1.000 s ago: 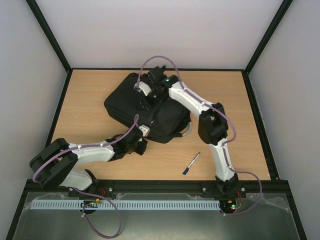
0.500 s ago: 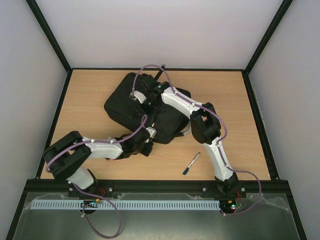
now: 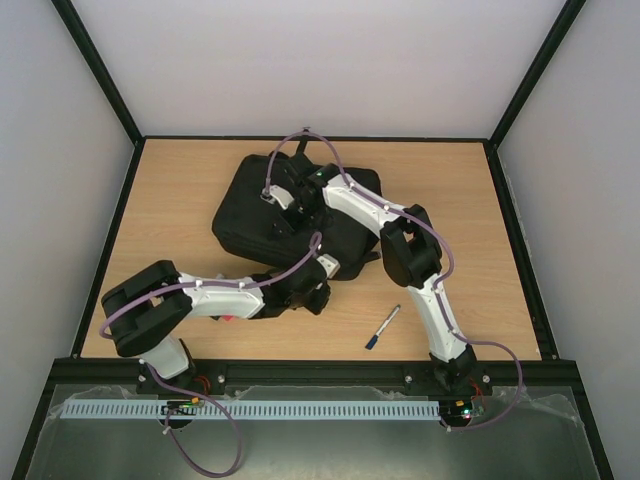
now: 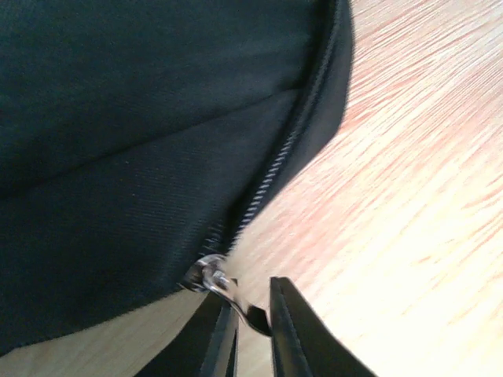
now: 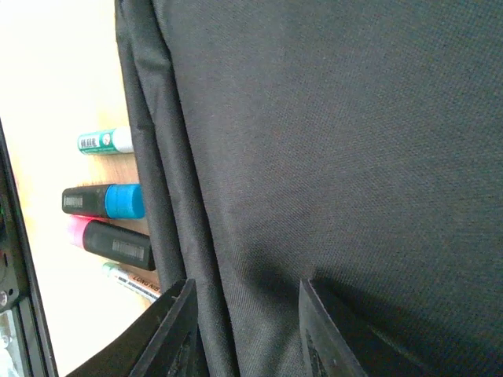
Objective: Pack the student bag
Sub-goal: Adjust the student bag at the center of the board, then zip the student bag at the center of the board.
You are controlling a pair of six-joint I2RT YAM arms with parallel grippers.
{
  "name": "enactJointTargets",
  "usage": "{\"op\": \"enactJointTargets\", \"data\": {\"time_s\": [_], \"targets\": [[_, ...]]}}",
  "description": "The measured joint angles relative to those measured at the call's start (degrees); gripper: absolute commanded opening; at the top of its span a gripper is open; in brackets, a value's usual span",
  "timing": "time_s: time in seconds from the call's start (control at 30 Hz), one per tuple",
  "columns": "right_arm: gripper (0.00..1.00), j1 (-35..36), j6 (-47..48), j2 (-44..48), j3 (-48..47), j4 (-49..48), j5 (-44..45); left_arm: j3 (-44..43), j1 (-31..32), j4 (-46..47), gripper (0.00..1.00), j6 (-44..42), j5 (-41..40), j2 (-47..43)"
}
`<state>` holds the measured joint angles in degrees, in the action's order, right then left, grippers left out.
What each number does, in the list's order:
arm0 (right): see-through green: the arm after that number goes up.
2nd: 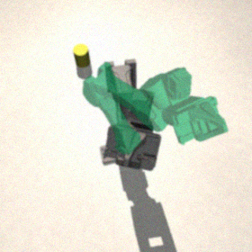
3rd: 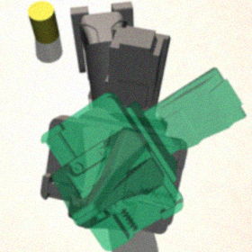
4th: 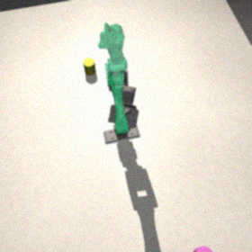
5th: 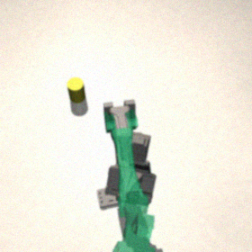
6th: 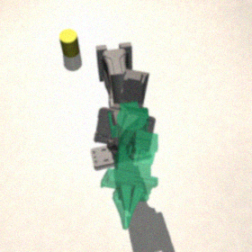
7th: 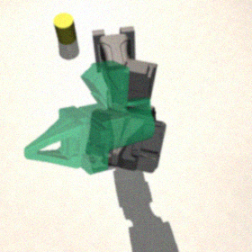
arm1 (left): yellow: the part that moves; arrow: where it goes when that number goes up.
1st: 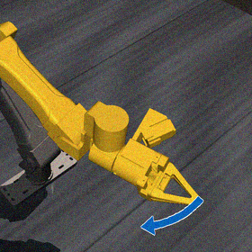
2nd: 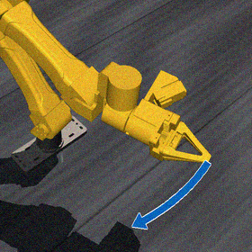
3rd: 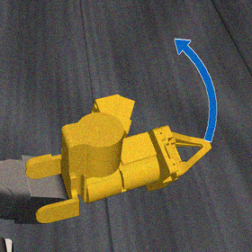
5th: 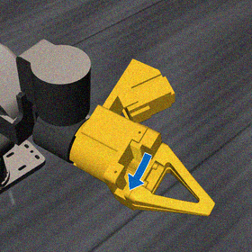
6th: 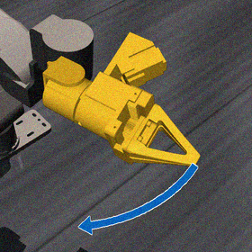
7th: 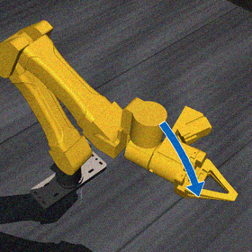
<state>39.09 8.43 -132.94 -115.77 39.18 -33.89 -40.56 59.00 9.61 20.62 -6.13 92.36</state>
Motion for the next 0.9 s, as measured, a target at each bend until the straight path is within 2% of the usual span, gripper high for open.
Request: {"op": "enactJointTargets", "data": {"time_s": [0.13, 0.27, 0.43, 0.57, 0.73, 0.9], "targets": [[0.50, -0.46, 0.26, 2.80, 1.60, 0.59, 0.46, -2.34, 1.55, -3.74, 0.50, -0.76, 0.28, -1.92], [0.64, -3.96, 0.37, 11.08, 5.53, 2.29, 0.76, -3.48, 1.90, -9.73, 0.61, -2.12, 0.17, -9.53], [0.77, -14.45, -0.24, 29.92, 18.38, -0.09, 0.96, -6.93, 1.70, -18.03, 0.67, -4.46, -2.49, -15.63], [0.81, -21.29, -0.13, 41.40, 31.04, -2.32, 2.34, -8.76, 0.39, -24.37, 0.68, -9.18, -5.03, -16.28], [0.91, -27.71, 0.22, 42.73, 43.17, -2.60, 1.75, -9.07, -1.88, -29.40, 0.71, -16.55, -7.78, -16.02], [0.92, -32.46, 2.14, 39.93, 44.98, -2.32, -0.22, -9.05, -2.40, -31.04, 0.72, -22.93, -10.47, -14.34]]}}
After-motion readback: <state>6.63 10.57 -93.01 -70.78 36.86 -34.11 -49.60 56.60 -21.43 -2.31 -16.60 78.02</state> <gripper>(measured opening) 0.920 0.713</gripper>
